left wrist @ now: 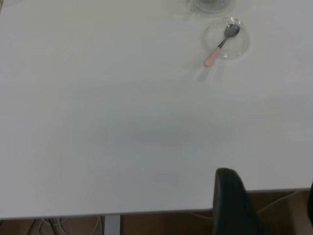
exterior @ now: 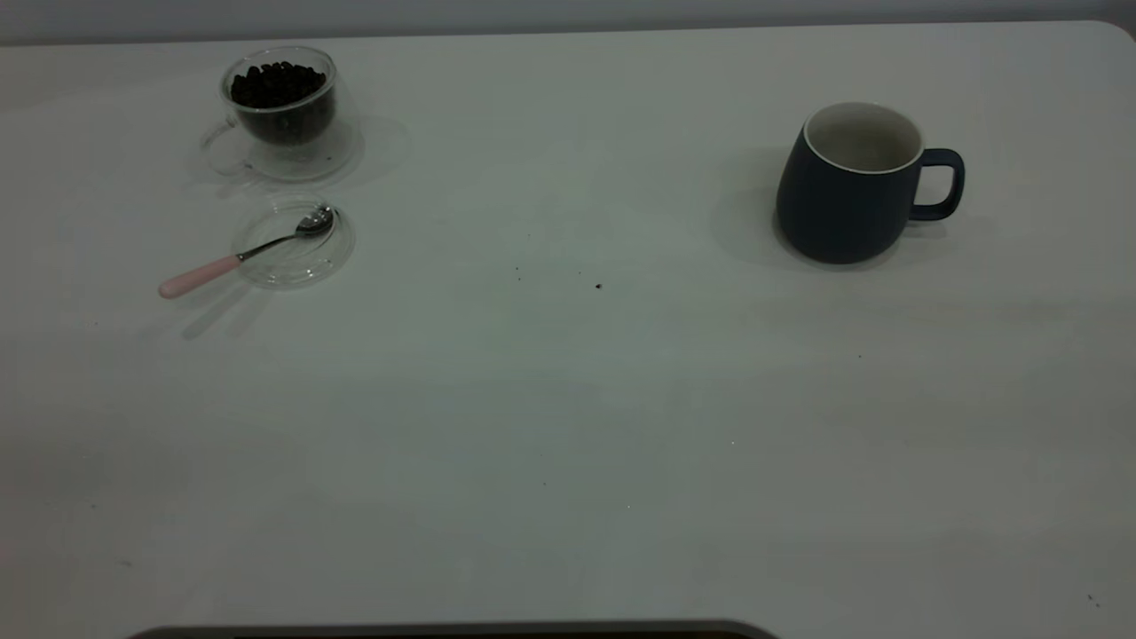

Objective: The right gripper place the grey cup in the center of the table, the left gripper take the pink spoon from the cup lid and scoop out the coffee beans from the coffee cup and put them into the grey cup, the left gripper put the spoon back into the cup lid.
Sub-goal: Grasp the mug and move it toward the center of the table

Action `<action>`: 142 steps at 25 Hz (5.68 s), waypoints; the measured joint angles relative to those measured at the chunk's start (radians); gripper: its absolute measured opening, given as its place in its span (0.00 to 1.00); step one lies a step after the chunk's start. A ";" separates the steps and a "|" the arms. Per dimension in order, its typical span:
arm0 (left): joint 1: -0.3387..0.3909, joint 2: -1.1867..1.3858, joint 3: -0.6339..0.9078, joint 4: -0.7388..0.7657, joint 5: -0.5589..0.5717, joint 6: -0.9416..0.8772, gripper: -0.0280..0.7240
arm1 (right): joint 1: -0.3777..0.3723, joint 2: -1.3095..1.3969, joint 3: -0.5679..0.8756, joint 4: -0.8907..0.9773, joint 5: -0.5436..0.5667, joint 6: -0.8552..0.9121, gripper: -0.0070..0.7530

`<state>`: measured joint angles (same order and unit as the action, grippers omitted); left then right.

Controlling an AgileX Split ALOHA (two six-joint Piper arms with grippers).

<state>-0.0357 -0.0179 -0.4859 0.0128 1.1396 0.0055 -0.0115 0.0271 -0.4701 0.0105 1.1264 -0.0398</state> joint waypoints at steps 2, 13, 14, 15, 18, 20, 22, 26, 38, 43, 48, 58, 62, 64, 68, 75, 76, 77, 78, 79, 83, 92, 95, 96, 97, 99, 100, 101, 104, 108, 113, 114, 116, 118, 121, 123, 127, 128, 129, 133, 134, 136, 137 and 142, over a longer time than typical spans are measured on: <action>0.000 0.000 0.000 0.000 0.000 0.000 0.60 | 0.000 0.000 0.000 0.000 0.000 0.000 0.79; 0.000 0.000 0.000 0.000 0.000 0.003 0.60 | 0.000 0.000 0.000 0.000 0.000 0.000 0.79; 0.000 0.000 0.000 0.000 0.000 0.003 0.60 | 0.000 0.000 0.000 0.000 0.000 0.000 0.79; 0.000 0.000 0.000 0.000 0.000 0.003 0.60 | 0.000 0.000 0.000 0.000 0.000 0.000 0.79; 0.000 0.000 0.000 0.000 0.000 0.003 0.60 | 0.000 0.000 0.000 0.000 0.000 0.000 0.79; 0.000 0.000 0.000 0.000 0.000 0.003 0.60 | 0.000 0.000 0.000 0.000 0.000 0.000 0.79; 0.000 0.000 0.000 0.000 0.000 0.003 0.60 | 0.000 0.000 0.000 0.000 0.000 0.000 0.79; 0.000 0.000 0.000 0.000 0.000 0.003 0.60 | 0.000 0.000 0.000 0.000 0.000 0.000 0.79; 0.000 0.000 0.000 0.000 0.000 0.003 0.60 | 0.000 0.000 0.000 0.000 0.000 0.000 0.79; 0.000 0.000 0.000 0.000 0.000 0.003 0.60 | 0.000 0.000 0.000 0.006 0.000 0.000 0.79; 0.000 0.000 0.000 0.000 0.000 0.000 0.60 | 0.000 0.075 -0.037 0.023 -0.058 -0.053 0.85; 0.000 0.000 0.000 0.000 0.000 0.001 0.60 | 0.000 0.740 -0.223 -0.011 -0.281 -0.269 0.94; 0.000 0.000 0.000 0.000 0.000 0.001 0.60 | 0.000 1.020 -0.291 -0.039 -0.376 -0.409 0.94; 0.000 0.000 0.000 0.000 0.000 0.001 0.60 | 0.000 1.135 -0.317 -0.046 -0.435 -0.487 0.94; 0.000 0.000 0.000 0.000 0.000 0.001 0.60 | 0.003 1.341 -0.352 -0.046 -0.569 -0.631 0.93; 0.000 0.000 0.000 0.000 0.000 0.001 0.60 | 0.060 1.667 -0.439 -0.064 -0.772 -0.778 0.91; 0.000 0.000 0.000 0.000 0.000 0.001 0.60 | 0.061 1.720 -0.459 -0.070 -0.789 -0.784 0.91; 0.000 0.000 0.000 0.000 0.000 0.001 0.60 | 0.061 1.757 -0.478 -0.074 -0.802 -0.791 0.90; 0.000 0.000 0.000 0.000 0.000 0.001 0.60 | 0.061 1.791 -0.501 -0.080 -0.810 -0.795 0.90; 0.000 0.000 0.000 0.000 0.000 0.003 0.60 | 0.061 1.831 -0.523 -0.082 -0.818 -0.801 0.89; 0.000 0.000 0.000 0.000 0.000 0.005 0.60 | 0.061 1.963 -0.614 -0.086 -0.834 -0.839 0.88; 0.000 0.000 0.000 0.000 0.000 0.004 0.60 | 0.069 2.135 -0.745 -0.088 -0.868 -0.923 0.85; 0.000 0.000 0.000 0.000 0.000 0.004 0.60 | 0.094 2.156 -0.748 -0.088 -0.901 -0.949 0.85; 0.000 0.000 0.000 0.000 0.000 0.004 0.60 | 0.103 2.162 -0.748 -0.088 -0.915 -0.956 0.84; 0.000 0.000 0.000 0.000 0.000 0.004 0.60 | 0.113 2.169 -0.750 -0.088 -0.931 -0.961 0.84; 0.000 0.000 0.000 0.000 0.000 0.004 0.60 | 0.126 2.183 -0.754 -0.088 -0.950 -0.969 0.84; 0.000 0.000 0.000 0.000 0.000 0.004 0.60 | 0.132 2.188 -0.758 -0.089 -0.954 -0.972 0.84; 0.000 0.000 0.000 0.000 0.000 0.004 0.60 | 0.135 2.194 -0.761 -0.089 -0.957 -0.973 0.83; 0.000 0.000 0.000 0.000 0.000 0.004 0.60 | 0.156 2.206 -0.764 -0.089 -0.962 -0.975 0.83; 0.000 0.000 0.000 0.000 0.000 0.004 0.60 | 0.198 2.220 -0.764 -0.090 -0.980 -0.977 0.82; 0.000 0.000 0.000 0.000 0.000 0.003 0.60 | 0.269 2.230 -0.769 -0.086 -1.015 -0.976 0.81; 0.000 0.000 0.000 0.000 0.000 0.003 0.60 | 0.283 2.232 -0.769 -0.086 -1.025 -0.974 0.81; 0.000 0.000 0.000 0.000 0.000 0.003 0.60 | 0.321 2.234 -0.769 -0.084 -1.046 -0.962 0.80; 0.000 0.000 0.000 0.000 0.000 0.001 0.60 | 0.359 2.234 -0.769 -0.082 -1.066 -0.942 0.79; 0.000 0.000 0.000 0.000 0.000 0.001 0.60 | 0.420 2.234 -0.770 -0.082 -1.091 -0.911 0.79; 0.000 0.000 0.000 0.000 0.000 0.001 0.60 | 0.460 2.234 -0.770 -0.082 -1.108 -0.883 0.79; 0.000 0.000 0.000 0.000 0.000 0.001 0.60 | 0.521 2.234 -0.770 -0.082 -1.158 -0.798 0.79; 0.000 0.000 0.000 0.000 0.000 0.001 0.60 | 0.531 2.234 -0.770 -0.082 -1.169 -0.775 0.79; 0.000 0.000 0.000 0.000 0.000 0.001 0.60 | 0.540 2.234 -0.770 -0.082 -1.185 -0.745 0.79; 0.000 0.000 0.000 0.000 0.000 0.001 0.60 | 0.558 2.229 -0.770 -0.066 -1.213 -0.640 0.79; 0.000 0.000 0.000 0.000 0.000 0.001 0.60 | 0.559 2.218 -0.769 -0.056 -1.198 -0.626 0.79; 0.000 0.000 0.000 0.000 0.000 0.001 0.60 | 0.559 2.168 -0.769 -0.041 -1.145 -0.614 0.79; 0.000 0.000 0.000 0.000 0.000 0.001 0.60 | 0.559 2.137 -0.769 -0.032 -1.106 -0.611 0.79; 0.000 0.000 0.000 0.000 0.000 0.001 0.60 | 0.559 1.903 -0.769 0.005 -0.833 -0.567 0.79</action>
<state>-0.0357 -0.0179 -0.4859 0.0128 1.1396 0.0061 0.5473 1.9299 -1.2388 0.0155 0.2939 -0.6067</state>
